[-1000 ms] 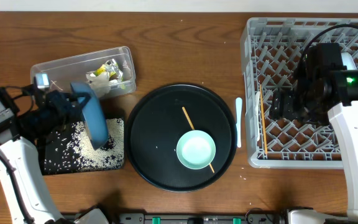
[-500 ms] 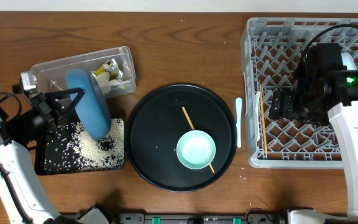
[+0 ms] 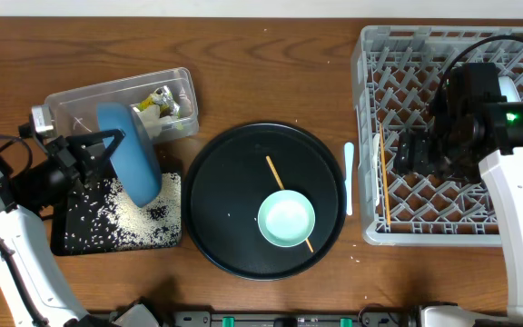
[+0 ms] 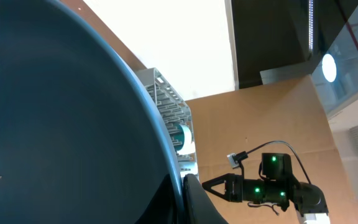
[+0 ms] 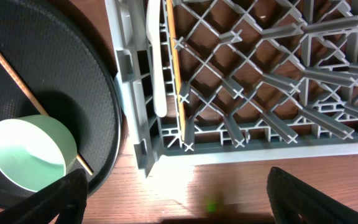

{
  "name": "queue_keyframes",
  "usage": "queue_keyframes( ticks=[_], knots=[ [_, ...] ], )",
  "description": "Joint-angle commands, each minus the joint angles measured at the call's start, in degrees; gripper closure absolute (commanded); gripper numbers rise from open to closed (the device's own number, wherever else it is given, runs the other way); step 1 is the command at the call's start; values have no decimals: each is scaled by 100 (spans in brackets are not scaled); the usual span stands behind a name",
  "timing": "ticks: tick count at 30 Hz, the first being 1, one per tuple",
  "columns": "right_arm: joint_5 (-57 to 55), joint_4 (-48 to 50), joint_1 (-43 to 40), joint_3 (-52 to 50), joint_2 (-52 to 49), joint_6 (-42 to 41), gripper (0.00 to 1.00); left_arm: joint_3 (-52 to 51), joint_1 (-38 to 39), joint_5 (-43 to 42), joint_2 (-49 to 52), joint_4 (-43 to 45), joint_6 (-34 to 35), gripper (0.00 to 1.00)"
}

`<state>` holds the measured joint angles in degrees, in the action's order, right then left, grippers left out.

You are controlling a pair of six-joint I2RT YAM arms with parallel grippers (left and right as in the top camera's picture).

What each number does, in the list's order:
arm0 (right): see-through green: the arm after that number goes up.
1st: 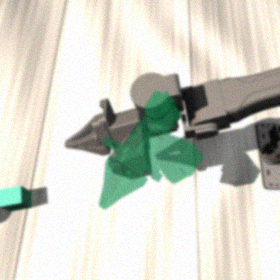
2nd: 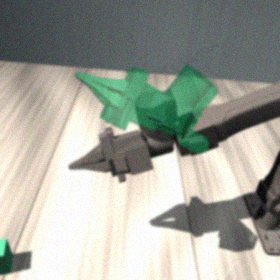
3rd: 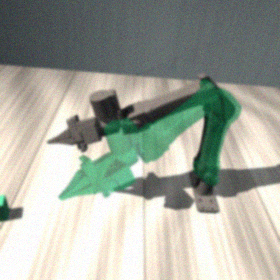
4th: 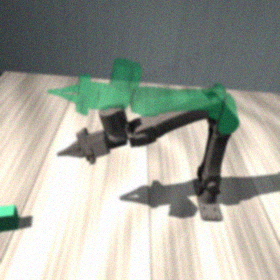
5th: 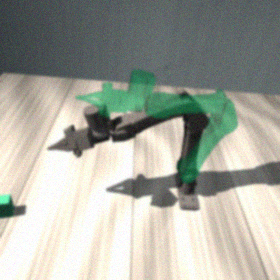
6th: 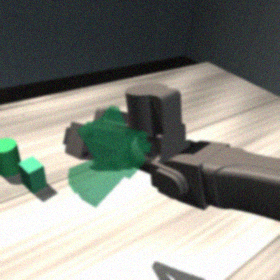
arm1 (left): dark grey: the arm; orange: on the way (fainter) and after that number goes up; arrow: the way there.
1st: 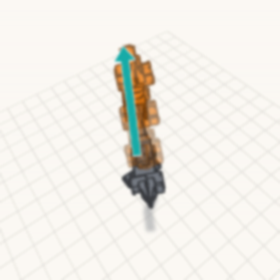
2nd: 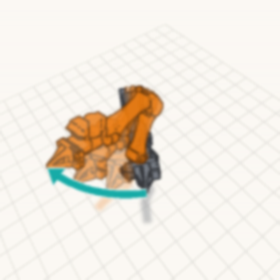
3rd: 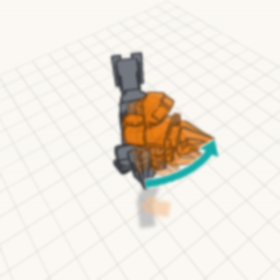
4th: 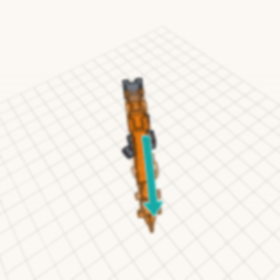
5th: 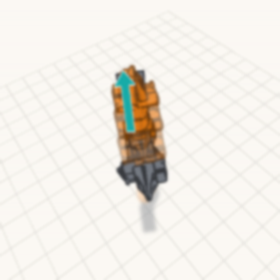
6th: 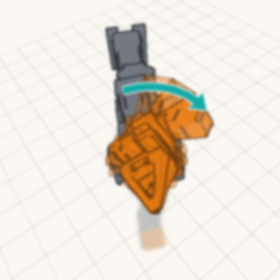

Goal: Sort waste into correct bins and load items into the dishwasher rack
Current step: 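Hold the teal bowl inverted over the small tray and shake out rice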

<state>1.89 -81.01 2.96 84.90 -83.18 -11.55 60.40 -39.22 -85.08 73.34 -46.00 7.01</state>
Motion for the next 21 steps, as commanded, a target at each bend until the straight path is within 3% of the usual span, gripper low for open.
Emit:
queue_keyframes(
  ticks=[1, 4, 6, 9, 14, 19, 21],
  knots=[
    [-37, -4, -39, 4, 68, 2, 12, -24, -31, 122, -57, -28, 48, 94],
    [-37, -4, -37, 4, 68, 0, 12, -24, -31, 940, -57, -109, 695, 94],
    [-37, -4, -37, 7, 68, 0, 12, -24, -31, 678, -57, -101, 597, 94],
    [-39, -24, -39, 7, 68, 2, 12, -24, -37, -422, -57, -42, -15, 94],
    [-39, -20, -39, 4, 68, 2, 12, -24, -70, 531, -48, -208, 544, 94],
    [-39, -22, -39, 7, 68, 2, 12, -24, -83, -203, -48, -254, 151, 94],
    [-39, -22, -39, 7, 68, 2, 12, -24, -131, 122, -48, -295, 162, 94]
  ],
)
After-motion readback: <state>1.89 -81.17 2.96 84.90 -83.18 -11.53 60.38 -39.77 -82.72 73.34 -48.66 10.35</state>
